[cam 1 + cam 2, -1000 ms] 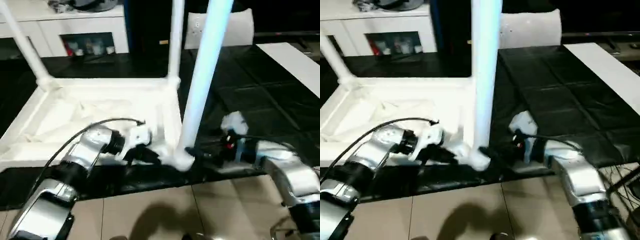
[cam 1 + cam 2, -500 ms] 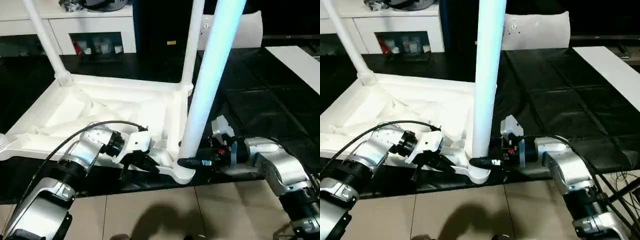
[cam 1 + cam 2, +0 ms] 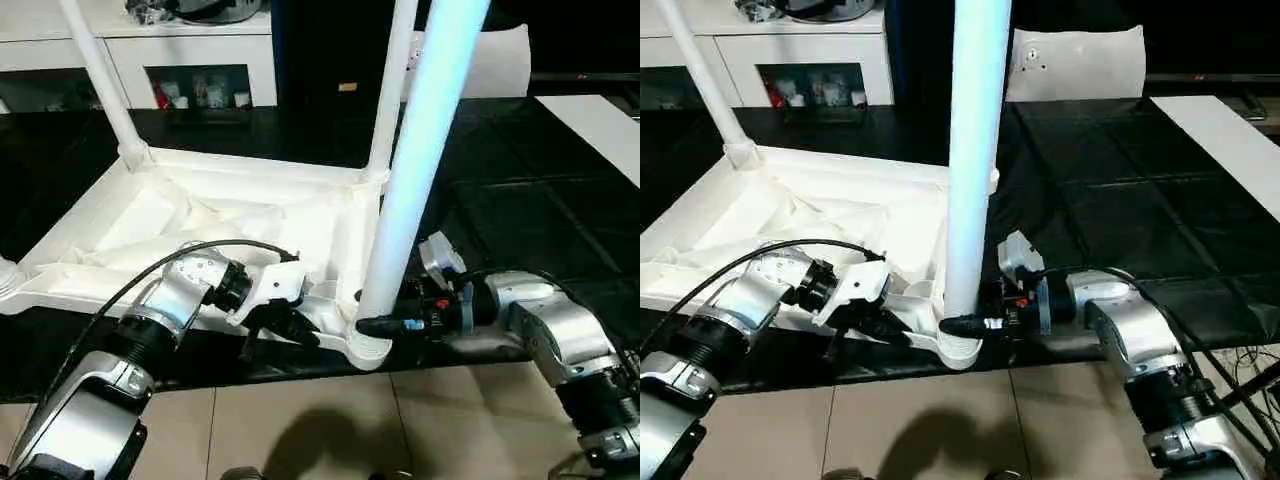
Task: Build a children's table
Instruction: Rotate leg to tighten
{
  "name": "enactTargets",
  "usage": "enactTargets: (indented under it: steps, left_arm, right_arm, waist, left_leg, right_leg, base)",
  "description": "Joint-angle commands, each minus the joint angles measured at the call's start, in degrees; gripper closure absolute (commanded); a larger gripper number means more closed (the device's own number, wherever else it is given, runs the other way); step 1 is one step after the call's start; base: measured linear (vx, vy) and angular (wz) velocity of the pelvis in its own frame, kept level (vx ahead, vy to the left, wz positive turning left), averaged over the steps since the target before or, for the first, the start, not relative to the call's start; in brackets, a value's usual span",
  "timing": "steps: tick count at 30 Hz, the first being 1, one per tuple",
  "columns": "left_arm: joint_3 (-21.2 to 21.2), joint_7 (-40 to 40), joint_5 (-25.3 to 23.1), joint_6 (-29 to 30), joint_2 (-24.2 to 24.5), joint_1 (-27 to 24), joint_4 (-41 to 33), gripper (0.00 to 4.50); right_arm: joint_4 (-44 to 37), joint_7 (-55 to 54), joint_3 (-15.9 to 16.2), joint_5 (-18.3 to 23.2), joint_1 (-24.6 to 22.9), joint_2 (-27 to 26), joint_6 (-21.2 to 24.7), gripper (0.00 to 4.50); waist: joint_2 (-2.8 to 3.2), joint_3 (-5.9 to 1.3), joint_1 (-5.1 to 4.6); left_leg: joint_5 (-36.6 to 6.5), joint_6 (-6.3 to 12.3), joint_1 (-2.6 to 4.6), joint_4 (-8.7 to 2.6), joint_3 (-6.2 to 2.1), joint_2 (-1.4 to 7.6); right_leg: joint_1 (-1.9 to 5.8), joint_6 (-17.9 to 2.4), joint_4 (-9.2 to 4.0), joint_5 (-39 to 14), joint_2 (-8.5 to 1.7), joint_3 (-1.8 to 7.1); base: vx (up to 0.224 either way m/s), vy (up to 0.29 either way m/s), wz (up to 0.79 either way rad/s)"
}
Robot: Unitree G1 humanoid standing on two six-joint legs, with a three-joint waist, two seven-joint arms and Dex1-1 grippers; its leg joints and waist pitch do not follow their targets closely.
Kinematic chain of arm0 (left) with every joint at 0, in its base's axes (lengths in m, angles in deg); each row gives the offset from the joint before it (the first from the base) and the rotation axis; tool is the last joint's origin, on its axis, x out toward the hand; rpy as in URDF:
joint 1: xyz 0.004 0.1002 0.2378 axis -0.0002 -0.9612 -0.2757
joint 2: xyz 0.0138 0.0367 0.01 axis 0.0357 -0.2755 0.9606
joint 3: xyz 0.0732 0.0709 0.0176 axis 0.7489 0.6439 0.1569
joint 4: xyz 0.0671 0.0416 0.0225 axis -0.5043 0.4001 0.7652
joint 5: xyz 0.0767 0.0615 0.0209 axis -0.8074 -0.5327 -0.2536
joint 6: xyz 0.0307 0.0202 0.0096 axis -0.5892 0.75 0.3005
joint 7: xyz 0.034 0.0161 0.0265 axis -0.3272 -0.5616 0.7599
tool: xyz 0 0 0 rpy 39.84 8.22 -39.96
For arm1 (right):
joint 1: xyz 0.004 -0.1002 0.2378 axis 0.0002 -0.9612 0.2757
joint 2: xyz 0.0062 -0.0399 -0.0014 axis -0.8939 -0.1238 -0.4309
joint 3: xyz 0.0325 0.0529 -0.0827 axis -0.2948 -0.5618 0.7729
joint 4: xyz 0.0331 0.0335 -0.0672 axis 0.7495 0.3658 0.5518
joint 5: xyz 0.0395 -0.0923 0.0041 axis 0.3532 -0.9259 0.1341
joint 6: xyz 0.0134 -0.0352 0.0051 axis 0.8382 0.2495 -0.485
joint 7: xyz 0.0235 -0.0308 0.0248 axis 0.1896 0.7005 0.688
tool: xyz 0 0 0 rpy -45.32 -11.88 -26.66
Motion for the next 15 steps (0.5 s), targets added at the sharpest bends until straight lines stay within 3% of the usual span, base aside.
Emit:
enactTargets:
  steps: [1, 3, 6, 11, 13, 15]
  left_arm:
    - [-2.15, 9.18, -0.42, 5.56, -2.97, 1.59, 0.83, 4.5]
    - [-3.74, 12.8, 0.23, 8.27, -4.32, 2.23, 1.06, 4.5]
    - [-5.55, 18.35, 0.37, 11.03, -6.23, 3.27, 1.55, 4.5]
    - [-8.95, 33.51, -0.61, 16.05, -12.22, 5.98, 4.32, 4.5]
    - [-9.28, 35.49, -0.77, 16.85, -13.26, 6.33, 4.43, 4.5]
    - [-9.48, 36.63, -0.92, 17.55, -13.91, 6.51, 4.36, 4.5]
  right_arm:
    - [-1.04, -8.12, -1.08, -0.02, -0.7, -4.15, 0.89, 2.46]
    - [-0.03, -14.2, -1.81, -2.1, -0.8, -6.51, 0.15, 2.47]
    - [1.33, -20.95, -2.21, -4.47, -0.67, -9.28, -0.04, 2.49]
    - [5.88, -40.74, -4.51, -8.8, 2.18, -18.82, 3.23, 2.54]
    - [7.53, -44.93, -5.09, -9.84, 3.39, -20.7, 3.85, 2.54]
    - [8.53, -47.68, -5.61, -10.61, 4.11, -21.98, 4.27, 2.54]
  waist:
    - [-0.69, -3.59, -0.4]
    - [-0.76, -3.59, -0.64]
    - [-0.67, -3.54, -1.86]
    - [-0.21, -3.72, -3.45]
    - [0.11, -3.64, -4.27]
    - [0.07, -3.72, -4.47]
  left_leg:
    - [-9.29, 2.78, -0.29, -3.72, 1.32, -0.65]
    - [-10.01, 1.87, -0.18, -3.64, 1.19, -1.18]
    - [-11.18, 1.53, -0.51, -3.65, 0.93, -1.47]
    - [-11.39, 2.53, -0.41, -3.87, 0.88, -1.32]
    - [-12.29, 2.14, -0.26, -3.99, 0.73, -1.27]
    - [-11.84, 2.66, -0.35, -4.08, 0.69, -1.23]
  right_leg:
    - [3.92, -5.51, -5.17, -26.06, -2.51, 2.0]
    - [3.85, -3.55, -5.82, -30.34, -2.43, 1.42]
    - [4.01, -1.54, -6.36, -32.5, -2.35, 0.88]
    - [4.06, -3.76, -6.32, -28.2, -2.19, 0.96]
    - [4.02, -4.83, -6.25, -27.78, -2.2, 0.95]
    - [4.25, -5.24, -6.18, -26.24, -2.31, 1.12]
  base:
    - [0.0, 0.0, 0.0]
    - [0.0, 0.0, 0.0]
    - [0.0, 0.0, 0.0]
    - [0.0, 0.0, 0.0]
    - [0.0, 0.0, 0.0]
    - [0.0, 0.0, 0.0]
